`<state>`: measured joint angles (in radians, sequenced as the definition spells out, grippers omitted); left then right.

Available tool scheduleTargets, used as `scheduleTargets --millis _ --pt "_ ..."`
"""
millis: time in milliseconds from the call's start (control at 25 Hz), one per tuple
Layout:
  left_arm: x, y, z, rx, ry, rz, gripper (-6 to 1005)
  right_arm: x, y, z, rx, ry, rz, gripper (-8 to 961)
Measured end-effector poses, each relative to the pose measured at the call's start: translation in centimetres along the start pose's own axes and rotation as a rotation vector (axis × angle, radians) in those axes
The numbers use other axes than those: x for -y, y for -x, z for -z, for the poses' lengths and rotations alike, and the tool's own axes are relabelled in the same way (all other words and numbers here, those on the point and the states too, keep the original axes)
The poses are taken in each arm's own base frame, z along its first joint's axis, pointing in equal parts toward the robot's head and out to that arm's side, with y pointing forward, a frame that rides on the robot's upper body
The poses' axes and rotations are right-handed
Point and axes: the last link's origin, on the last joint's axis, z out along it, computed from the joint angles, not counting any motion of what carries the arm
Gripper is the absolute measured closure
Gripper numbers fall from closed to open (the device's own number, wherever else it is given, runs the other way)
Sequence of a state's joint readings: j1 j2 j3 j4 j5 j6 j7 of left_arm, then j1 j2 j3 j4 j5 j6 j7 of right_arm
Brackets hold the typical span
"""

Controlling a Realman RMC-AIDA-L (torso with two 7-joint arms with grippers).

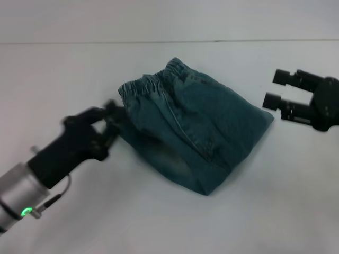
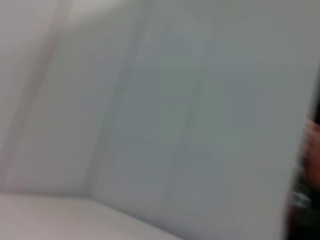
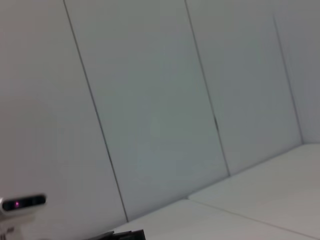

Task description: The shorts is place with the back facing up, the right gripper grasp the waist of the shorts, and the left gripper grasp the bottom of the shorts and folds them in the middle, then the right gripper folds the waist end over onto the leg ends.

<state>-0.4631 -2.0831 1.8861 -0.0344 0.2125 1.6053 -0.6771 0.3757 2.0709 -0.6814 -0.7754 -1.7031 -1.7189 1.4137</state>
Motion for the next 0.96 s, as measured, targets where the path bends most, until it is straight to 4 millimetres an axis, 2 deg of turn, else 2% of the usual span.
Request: scheduleTargets --millis 80,160,280,400,520,760,960 --pt "0.1 -0.2 -1.2 0.074 0.096 0.002 801 -0.2 -0.8 0.0 -0.028 -0.012 0.025 256" --pt "0.3 -0.4 -2.4 0.14 0.167 0.004 757 -0.2 -1.5 -0.3 -0.084 -0.006 0.039 192" --pt "1.2 -1.1 -3.7 0.21 0.211 0.002 690 -0.1 -2.3 -1.1 -0.153 -0.002 0.046 95" --pt "2.0 -0.8 -4.2 0.29 0.211 -0.009 623 0.0 -3.0 -1.9 -0.189 -0.006 0.051 45" --pt "2.3 -0.5 -4.5 0.338 0.206 -0.018 394 0.1 -3.4 -2.6 -0.221 -0.01 0.049 -6" --pt "2.4 -0.3 -4.6 0.349 0.197 -0.02 156 0.3 -3.8 -3.4 -0.251 -0.02 0.046 -6" --pt "2.3 -0.2 -4.6 0.348 0.191 -0.02 67 0.3 -3.7 -3.5 -0.239 -0.024 0.044 -6"
